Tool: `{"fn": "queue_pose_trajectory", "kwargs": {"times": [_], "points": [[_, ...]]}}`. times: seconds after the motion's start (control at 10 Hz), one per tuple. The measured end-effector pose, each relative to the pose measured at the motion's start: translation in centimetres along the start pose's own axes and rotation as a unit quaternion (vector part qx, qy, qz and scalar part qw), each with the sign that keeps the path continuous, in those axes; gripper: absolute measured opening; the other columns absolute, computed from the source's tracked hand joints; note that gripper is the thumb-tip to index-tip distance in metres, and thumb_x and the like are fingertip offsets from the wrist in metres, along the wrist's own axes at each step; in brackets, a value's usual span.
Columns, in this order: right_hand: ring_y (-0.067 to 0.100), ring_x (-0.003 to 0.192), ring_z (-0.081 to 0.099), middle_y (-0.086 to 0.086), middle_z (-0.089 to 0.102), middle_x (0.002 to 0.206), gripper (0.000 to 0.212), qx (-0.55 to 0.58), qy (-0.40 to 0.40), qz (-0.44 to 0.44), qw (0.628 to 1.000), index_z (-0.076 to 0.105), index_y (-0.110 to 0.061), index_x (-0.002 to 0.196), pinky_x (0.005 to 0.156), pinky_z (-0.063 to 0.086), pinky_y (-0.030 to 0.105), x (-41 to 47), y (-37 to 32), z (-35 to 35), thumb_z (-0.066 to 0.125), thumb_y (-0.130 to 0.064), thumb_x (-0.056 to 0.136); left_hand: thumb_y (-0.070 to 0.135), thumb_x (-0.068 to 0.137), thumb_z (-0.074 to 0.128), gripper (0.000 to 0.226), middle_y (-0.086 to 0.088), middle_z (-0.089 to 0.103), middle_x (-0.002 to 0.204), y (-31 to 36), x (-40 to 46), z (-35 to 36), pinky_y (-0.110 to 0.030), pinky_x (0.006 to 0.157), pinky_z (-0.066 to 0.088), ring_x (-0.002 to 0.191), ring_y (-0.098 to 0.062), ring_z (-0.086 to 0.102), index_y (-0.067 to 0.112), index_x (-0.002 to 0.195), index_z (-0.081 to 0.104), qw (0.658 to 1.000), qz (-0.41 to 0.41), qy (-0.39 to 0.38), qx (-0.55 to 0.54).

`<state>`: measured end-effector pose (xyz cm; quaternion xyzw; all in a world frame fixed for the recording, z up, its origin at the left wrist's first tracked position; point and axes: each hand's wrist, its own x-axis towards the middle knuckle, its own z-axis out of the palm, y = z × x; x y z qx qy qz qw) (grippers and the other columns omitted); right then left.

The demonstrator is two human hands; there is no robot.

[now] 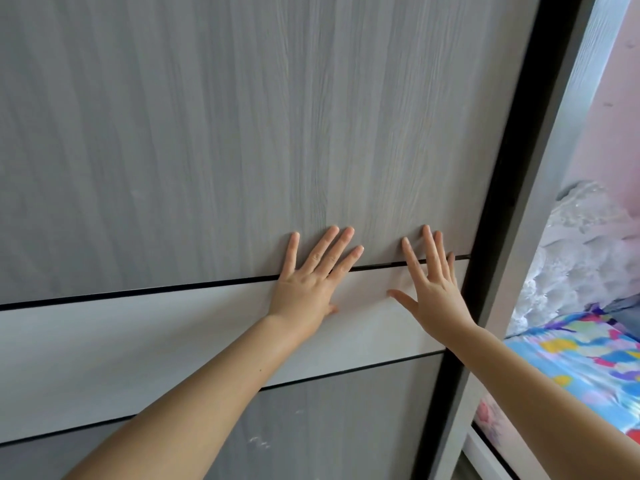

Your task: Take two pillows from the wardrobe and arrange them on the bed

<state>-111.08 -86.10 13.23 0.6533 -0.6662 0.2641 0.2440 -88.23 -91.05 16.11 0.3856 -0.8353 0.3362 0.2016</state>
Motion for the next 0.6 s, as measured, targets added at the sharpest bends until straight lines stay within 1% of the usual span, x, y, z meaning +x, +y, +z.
{"fn": "queue_pose_trajectory", "kwargs": {"times": [0.1,0.2,0.3,0.4,0.5,0.6], "points": [[0.028,0.143,-0.021,0.002,-0.024,0.155,0.094,0.013,0.009,0.01,1.0,-0.002,-0.026,0.15,0.113,0.006,0.061,-0.1,0.9,0.1,0.065,-0.041,0.084,0.051,0.062,0.078,0.119,0.002,-0.022,0.151,1.1,0.9,0.2,-0.057,0.104,-0.02,0.14,-0.021,-0.018,0.028,0.146,-0.003,1.0,0.001,0.005,0.0],[0.03,0.144,-0.018,0.005,-0.021,0.155,0.094,0.02,0.011,0.029,0.999,-0.002,-0.027,0.149,0.113,0.007,0.061,0.0,1.6,0.1,0.065,-0.041,0.084,0.053,0.054,0.081,0.121,0.001,-0.004,0.154,2.0,1.6,0.3,-0.058,0.107,-0.01,0.142,-0.019,-0.004,0.027,0.146,0.008,1.0,-0.001,0.028,0.004],[0.029,0.145,-0.014,0.004,-0.017,0.156,0.094,0.03,0.021,0.03,0.999,0.001,-0.028,0.15,0.112,0.01,0.062,-0.1,2.4,0.2,0.066,-0.04,0.083,0.05,0.055,0.082,0.121,0.002,-0.007,0.154,2.7,2.3,0.2,-0.057,0.107,-0.014,0.142,-0.019,-0.008,0.027,0.147,0.006,1.0,0.007,0.023,-0.019],[0.027,0.145,-0.013,0.001,-0.015,0.157,0.095,0.033,0.015,0.031,0.999,0.0,-0.032,0.15,0.112,0.016,0.063,-0.1,3.2,-0.2,0.068,-0.038,0.083,0.048,0.063,0.079,0.12,0.004,-0.025,0.15,2.9,2.2,0.6,-0.055,0.104,-0.025,0.139,-0.019,-0.024,0.028,0.146,-0.006,0.999,0.002,-0.011,-0.039],[0.027,0.145,-0.013,-0.001,-0.018,0.156,0.094,0.042,0.011,0.033,0.999,-0.003,-0.034,0.148,0.112,0.021,0.063,-0.4,2.4,-0.5,0.067,-0.035,0.085,0.044,0.071,0.074,0.116,0.006,-0.037,0.146,2.7,2.6,0.4,-0.053,0.099,-0.035,0.135,-0.018,-0.036,0.029,0.145,-0.014,0.999,0.011,-0.017,-0.043],[0.027,0.148,-0.002,-0.003,-0.013,0.159,0.086,0.051,-0.025,0.048,0.997,0.004,-0.035,0.15,0.115,0.025,0.054,-0.3,2.1,-2.7,0.063,-0.038,0.087,0.035,0.078,0.071,0.102,0.001,-0.032,0.151,2.6,2.0,-0.2,-0.055,0.102,-0.033,0.139,-0.02,-0.03,0.027,0.15,-0.001,0.997,0.025,-0.001,-0.071]]}}
